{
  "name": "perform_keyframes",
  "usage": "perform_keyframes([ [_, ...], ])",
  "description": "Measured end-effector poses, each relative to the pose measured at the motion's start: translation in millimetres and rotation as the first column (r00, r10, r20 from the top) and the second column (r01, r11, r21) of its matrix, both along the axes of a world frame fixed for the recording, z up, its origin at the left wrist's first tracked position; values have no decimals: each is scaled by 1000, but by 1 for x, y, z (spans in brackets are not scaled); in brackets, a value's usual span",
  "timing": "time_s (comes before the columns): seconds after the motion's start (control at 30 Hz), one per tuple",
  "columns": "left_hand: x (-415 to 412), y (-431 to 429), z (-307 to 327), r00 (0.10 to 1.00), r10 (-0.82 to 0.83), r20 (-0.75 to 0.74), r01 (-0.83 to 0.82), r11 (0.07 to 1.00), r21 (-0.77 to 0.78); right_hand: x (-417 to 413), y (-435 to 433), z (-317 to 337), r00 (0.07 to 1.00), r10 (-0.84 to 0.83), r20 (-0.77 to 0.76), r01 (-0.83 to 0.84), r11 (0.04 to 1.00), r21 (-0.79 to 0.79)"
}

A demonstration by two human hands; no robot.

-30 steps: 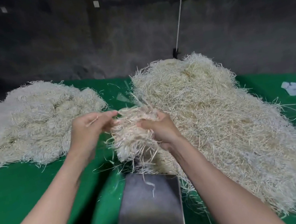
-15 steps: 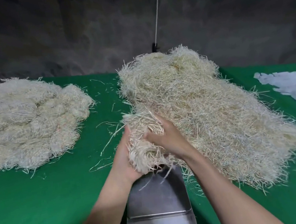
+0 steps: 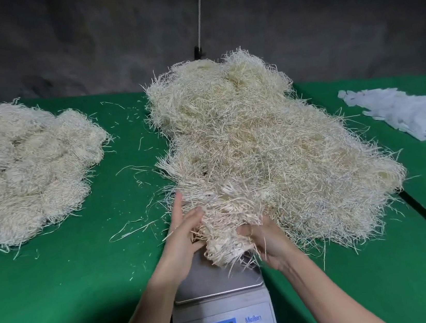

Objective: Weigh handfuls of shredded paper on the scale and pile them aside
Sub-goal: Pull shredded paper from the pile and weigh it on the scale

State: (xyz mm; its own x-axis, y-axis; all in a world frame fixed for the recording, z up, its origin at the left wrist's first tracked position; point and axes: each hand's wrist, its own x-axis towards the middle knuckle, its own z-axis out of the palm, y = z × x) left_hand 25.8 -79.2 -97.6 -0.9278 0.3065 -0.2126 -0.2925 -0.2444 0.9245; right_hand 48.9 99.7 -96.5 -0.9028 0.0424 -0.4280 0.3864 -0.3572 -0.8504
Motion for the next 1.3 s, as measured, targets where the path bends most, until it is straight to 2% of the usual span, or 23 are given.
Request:
perform_keyframes([
  [0.03,1,-1,-3,996,-35,-78,29,997,-71,1,-3,-5,998,60,3,-60,993,106],
  [0.07,1,-1,-7,984,-41,-174,6,980,-198,1,-3,-9,990,138,9,-134,947,291],
  [0.13,1,-3,-14,940,-3,-342,-146,901,-409,2,-1,-12,965,262,-1,-209,772,600],
  [0.2,2,-6,-21,913,37,-407,-252,836,-488,4,5,-16,936,346,-57,-206,674,710],
  [0.27,4,-9,-28,904,29,-426,-291,773,-564,8,9,-21,903,413,-121,-148,562,814],
  [0.33,5,-8,-35,902,-19,-432,-319,646,-694,11,11,-31,876,452,-168,-47,428,903],
  [0.37,6,-8,-36,900,-29,-436,-348,556,-755,12,11,-35,878,448,-165,-28,392,919],
  [0.4,7,-8,-35,902,-13,-432,-373,482,-793,10,11,-37,888,433,-156,-25,384,923],
  [0.43,7,-8,-33,906,17,-422,-384,452,-805,9,10,-38,895,418,-154,-28,396,918],
  [0.53,8,-12,-21,899,139,-416,-426,498,-755,6,5,-34,876,430,-220,5,447,894],
  [0.6,14,-15,-13,839,204,-504,-524,550,-650,6,1,-34,833,484,-270,44,428,903],
  [0.67,18,-17,-5,782,116,-613,-534,631,-563,6,-1,-35,801,530,-278,59,392,918],
  [0.73,16,-17,-5,756,-117,-644,-416,673,-611,6,0,-36,796,551,-250,30,377,926],
  [0.8,8,-14,-14,767,-319,-557,-297,593,-748,5,4,-36,812,539,-225,-15,405,914],
  [0.87,4,-11,-26,808,-392,-440,-199,520,-830,5,9,-36,842,502,-200,-45,434,900],
  [1.03,6,-4,-39,845,-398,-357,-158,452,-878,8,16,-34,869,463,-172,-51,432,901],
  [1.2,10,-7,-14,858,-365,-361,-179,448,-876,11,23,-28,869,468,-160,-70,437,897],
  [1.23,11,-10,-6,853,-393,-343,-165,421,-892,11,25,-26,872,466,-149,-87,448,890],
  [1.3,12,-18,7,829,-490,-271,-132,300,-945,11,30,-22,873,471,-129,-119,461,879],
])
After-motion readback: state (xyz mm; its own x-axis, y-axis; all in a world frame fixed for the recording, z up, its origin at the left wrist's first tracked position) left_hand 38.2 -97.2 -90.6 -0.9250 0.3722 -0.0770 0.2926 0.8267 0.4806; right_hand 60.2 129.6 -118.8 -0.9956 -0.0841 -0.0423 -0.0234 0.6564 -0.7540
